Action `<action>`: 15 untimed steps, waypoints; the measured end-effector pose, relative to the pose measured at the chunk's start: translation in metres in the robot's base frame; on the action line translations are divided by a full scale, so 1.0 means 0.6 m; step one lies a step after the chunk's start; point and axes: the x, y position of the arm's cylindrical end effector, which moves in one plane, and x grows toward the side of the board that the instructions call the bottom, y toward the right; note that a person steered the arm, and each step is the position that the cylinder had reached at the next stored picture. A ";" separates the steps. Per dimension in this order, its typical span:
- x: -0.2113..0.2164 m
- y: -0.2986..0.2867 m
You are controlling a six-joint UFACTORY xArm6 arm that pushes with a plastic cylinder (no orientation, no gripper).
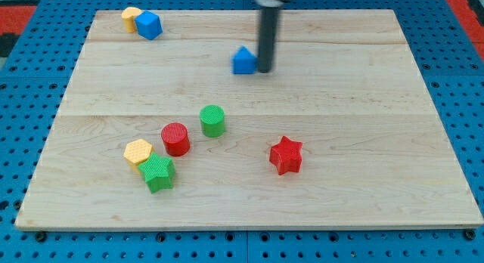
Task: Push the yellow hexagon closer to the blue cube
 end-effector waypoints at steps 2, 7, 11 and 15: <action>-0.106 -0.171; 0.316 -0.033; 0.306 -0.214; 0.144 -0.239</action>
